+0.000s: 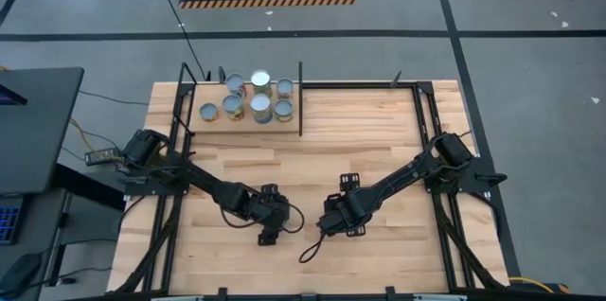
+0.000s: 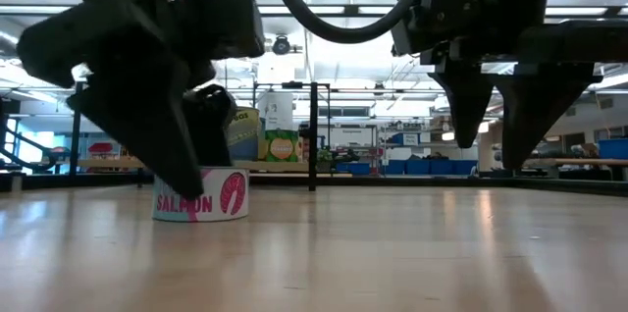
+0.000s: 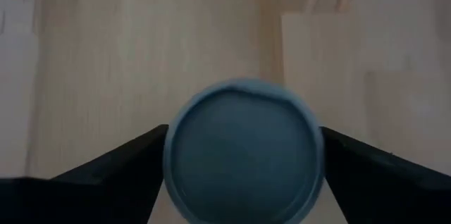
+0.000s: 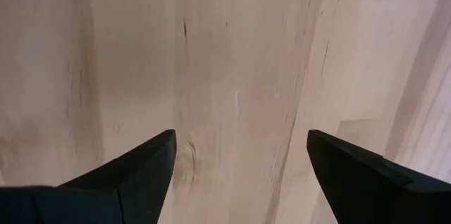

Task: Pick and place cans onto a shelf
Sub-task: Put the canned salmon on the shelf

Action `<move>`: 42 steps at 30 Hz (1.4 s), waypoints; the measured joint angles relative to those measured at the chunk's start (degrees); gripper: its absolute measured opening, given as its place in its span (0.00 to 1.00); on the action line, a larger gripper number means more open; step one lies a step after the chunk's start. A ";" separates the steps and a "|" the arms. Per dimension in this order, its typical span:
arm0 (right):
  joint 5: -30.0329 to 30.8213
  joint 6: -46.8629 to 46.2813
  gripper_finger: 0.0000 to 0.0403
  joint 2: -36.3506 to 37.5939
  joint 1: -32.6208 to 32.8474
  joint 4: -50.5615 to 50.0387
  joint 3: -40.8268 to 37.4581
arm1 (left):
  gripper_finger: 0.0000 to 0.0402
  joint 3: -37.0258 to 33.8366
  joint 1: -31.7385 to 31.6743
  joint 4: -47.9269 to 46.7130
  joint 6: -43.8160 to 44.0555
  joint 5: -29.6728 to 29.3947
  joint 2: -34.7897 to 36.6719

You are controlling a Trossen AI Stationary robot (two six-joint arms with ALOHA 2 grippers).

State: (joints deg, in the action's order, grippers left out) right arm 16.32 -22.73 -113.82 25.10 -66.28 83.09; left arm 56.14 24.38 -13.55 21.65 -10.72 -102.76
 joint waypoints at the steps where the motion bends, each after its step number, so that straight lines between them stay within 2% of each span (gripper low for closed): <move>1: 0.00 0.06 0.81 0.00 0.00 0.00 0.00 | 0.88 -0.04 0.00 -0.35 -0.14 0.00 0.00; 10: 0.00 0.23 0.81 0.00 0.00 -1.19 0.00 | 0.72 -0.03 -0.04 -0.19 -0.44 -0.17 0.00; 15: 0.00 0.18 0.81 1.46 0.00 -2.45 0.00 | 0.72 0.00 -0.11 -1.28 -2.42 0.79 1.66; 19: 0.66 -0.93 0.81 4.27 0.00 -2.43 0.00 | 0.72 0.02 -1.07 -6.84 -4.14 -0.35 8.48; 24: 3.16 -1.48 0.81 6.93 0.44 -1.56 0.00 | 0.72 0.13 -5.63 -23.88 -5.73 -2.79 22.04; 30: 5.28 0.78 0.81 7.87 0.75 0.17 0.00 | 0.72 0.12 -17.73 -44.45 -11.20 -2.99 38.83; 34: 5.55 4.54 0.81 7.87 -0.70 1.45 0.00 | 0.72 0.25 -29.80 -48.93 -18.51 -4.01 46.99; 38: 5.45 8.94 0.81 7.87 -3.60 1.88 0.00 | 0.72 4.50 -42.67 -52.99 -26.79 -4.73 48.29; 42: 5.29 12.90 0.81 7.89 -7.42 1.94 0.00 | 0.72 10.39 -53.69 -54.76 -36.26 -4.77 44.45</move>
State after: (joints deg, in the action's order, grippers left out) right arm 21.61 -9.83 -105.93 17.68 -64.34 83.09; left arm 66.53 -29.31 -68.31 -14.62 -15.50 -58.31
